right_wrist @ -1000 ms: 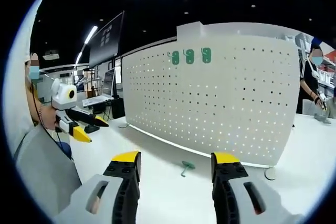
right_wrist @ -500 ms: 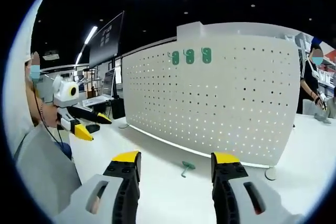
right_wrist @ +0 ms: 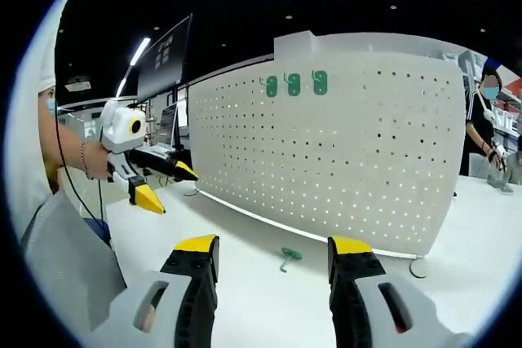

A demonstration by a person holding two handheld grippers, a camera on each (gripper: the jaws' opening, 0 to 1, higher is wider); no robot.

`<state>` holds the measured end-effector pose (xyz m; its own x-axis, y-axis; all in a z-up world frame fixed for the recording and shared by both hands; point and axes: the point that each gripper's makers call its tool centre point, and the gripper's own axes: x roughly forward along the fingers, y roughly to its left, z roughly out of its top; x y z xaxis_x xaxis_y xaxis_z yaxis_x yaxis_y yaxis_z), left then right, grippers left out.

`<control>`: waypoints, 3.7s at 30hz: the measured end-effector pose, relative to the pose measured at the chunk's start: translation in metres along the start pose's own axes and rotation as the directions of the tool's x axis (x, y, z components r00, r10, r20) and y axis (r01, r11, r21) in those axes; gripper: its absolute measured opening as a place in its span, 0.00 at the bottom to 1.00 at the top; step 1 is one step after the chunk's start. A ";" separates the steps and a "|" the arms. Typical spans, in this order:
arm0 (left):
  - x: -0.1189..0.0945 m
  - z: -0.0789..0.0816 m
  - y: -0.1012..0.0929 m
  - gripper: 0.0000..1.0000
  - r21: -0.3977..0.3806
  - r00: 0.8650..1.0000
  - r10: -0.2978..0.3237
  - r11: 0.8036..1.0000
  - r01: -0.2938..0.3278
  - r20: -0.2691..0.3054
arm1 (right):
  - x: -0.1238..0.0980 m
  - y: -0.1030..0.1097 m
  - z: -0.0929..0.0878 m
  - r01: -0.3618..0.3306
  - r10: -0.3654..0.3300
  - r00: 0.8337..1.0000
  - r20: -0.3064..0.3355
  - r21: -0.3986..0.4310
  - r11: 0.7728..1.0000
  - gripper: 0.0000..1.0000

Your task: Insert the hook assembly into the mounting plate slot until the hook locks in place.

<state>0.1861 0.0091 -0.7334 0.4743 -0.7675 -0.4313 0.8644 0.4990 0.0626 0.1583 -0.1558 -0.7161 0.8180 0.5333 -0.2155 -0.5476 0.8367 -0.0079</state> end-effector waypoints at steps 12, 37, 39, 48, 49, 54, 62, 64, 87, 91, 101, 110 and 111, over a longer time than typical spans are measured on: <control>0.029 0.010 0.007 0.70 0.090 0.993 -0.094 0.991 0.100 -0.073 | 0.001 0.000 -0.008 0.002 -0.002 0.999 -0.038 0.002 1.000 0.52; 0.088 0.007 0.012 0.72 0.191 0.941 -0.249 0.937 0.294 -0.229 | 0.003 -0.006 -0.032 0.018 -0.012 0.992 -0.128 0.048 0.999 0.53; 0.092 0.006 0.012 0.71 0.193 0.936 -0.259 0.932 0.307 -0.238 | 0.003 -0.005 -0.032 0.018 -0.011 0.992 -0.128 0.053 0.998 0.53; 0.107 0.003 0.009 0.71 0.208 0.914 -0.291 0.911 0.355 -0.283 | 0.003 -0.007 -0.033 0.025 -0.018 0.992 -0.127 0.055 0.998 0.53; 0.109 0.000 0.009 0.71 0.213 0.909 -0.294 0.907 0.363 -0.295 | 0.003 -0.007 -0.032 0.026 -0.018 0.992 -0.125 0.055 0.998 0.53; 0.116 -0.006 0.006 0.71 0.223 0.889 -0.315 0.890 0.398 -0.332 | 0.003 -0.007 -0.033 0.025 -0.018 0.992 -0.126 0.055 0.998 0.53; 0.131 -0.015 0.006 0.71 0.236 0.861 -0.327 0.868 0.436 -0.389 | 0.002 -0.009 -0.032 0.032 -0.024 0.992 -0.122 0.059 0.998 0.53; 0.134 -0.018 0.006 0.71 0.242 0.854 -0.328 0.862 0.446 -0.404 | 0.002 -0.009 -0.032 0.033 -0.026 0.992 -0.123 0.060 0.998 0.53; 0.167 -0.048 0.009 0.71 0.248 0.756 -0.347 0.799 0.549 -0.555 | -0.001 -0.014 -0.029 0.053 -0.044 0.993 -0.108 0.089 0.995 0.52; 0.176 -0.053 0.008 0.71 0.243 0.739 -0.349 0.790 0.563 -0.576 | -0.001 -0.016 -0.029 0.057 -0.047 0.993 -0.106 0.093 0.994 0.52; 0.188 -0.067 0.003 0.70 0.248 0.701 -0.342 0.765 0.594 -0.626 | -0.002 -0.018 -0.029 0.066 -0.055 0.993 -0.103 0.103 0.993 0.52; 0.188 -0.078 0.001 0.70 0.243 0.679 -0.346 0.751 0.614 -0.647 | -0.003 -0.020 -0.028 0.073 -0.062 0.994 -0.094 0.121 0.990 0.52; 0.188 -0.078 0.001 0.70 0.243 0.680 -0.345 0.752 0.613 -0.647 | -0.003 -0.021 -0.029 0.075 -0.063 0.994 -0.094 0.123 0.990 0.52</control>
<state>0.2629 -0.1034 -0.8847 -0.0837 -0.4335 -0.8972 0.9813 -0.1925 0.0014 0.1620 -0.1783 -0.7432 0.8308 0.4653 -0.3055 -0.4593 0.8831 0.0961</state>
